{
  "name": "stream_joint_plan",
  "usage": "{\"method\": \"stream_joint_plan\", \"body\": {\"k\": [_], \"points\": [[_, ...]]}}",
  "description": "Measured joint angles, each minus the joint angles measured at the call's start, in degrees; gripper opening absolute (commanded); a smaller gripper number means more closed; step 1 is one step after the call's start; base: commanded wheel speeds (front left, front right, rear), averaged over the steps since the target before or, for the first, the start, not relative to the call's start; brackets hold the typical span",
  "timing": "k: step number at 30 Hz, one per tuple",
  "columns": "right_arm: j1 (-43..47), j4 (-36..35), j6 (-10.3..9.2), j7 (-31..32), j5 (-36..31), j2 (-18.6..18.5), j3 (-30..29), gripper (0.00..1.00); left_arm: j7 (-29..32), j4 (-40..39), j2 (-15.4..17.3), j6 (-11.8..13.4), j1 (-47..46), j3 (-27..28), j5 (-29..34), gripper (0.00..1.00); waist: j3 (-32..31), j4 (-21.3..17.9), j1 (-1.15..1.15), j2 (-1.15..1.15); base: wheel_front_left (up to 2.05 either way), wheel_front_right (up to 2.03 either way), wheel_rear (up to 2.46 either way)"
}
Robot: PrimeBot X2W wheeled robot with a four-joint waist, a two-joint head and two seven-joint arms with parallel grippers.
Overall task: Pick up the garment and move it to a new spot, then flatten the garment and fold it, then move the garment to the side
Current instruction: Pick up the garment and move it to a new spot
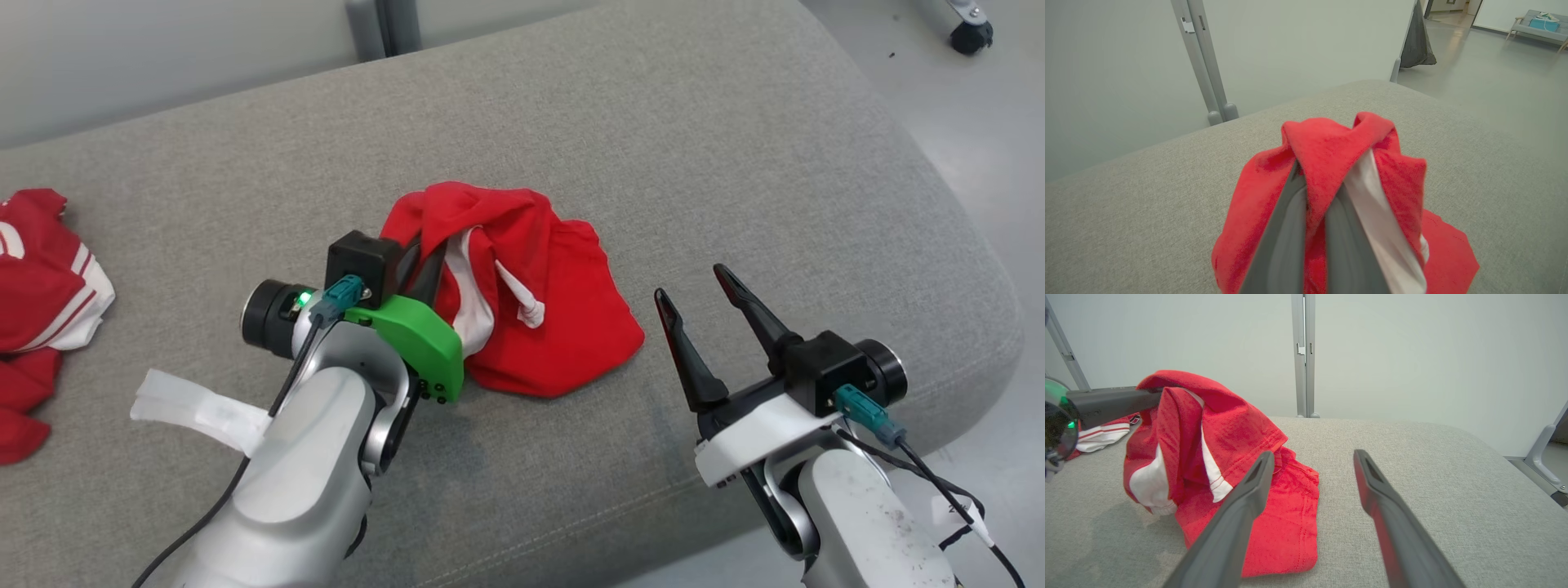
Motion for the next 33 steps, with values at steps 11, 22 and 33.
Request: {"method": "stream_joint_plan", "body": {"k": [11,22,33], "points": [[-1.5,0.7,-0.03,0.0,0.0,0.1,0.0,1.00,-3.1,10.0,1.8,1.1,-1.9,3.9,3.3,0.00,3.6,-2.2,0.00,0.00,0.00,0.00,0.00],[-2.1,2.5,0.02,0.0,0.0,0.2,1.1,1.00,-2.8,16.6,0.9,1.1,-4.2,1.9,3.7,1.00,2.9,-1.3,0.00,0.00,0.00,0.00,0.00],[-2.1,4.1,-0.05,0.0,0.5,0.2,-0.5,1.00,-4.7,19.4,0.5,0.4,-4.2,2.2,1.2,1.00,1.7,1.6,0.00,0.00,0.00,0.00,0.00]]}}
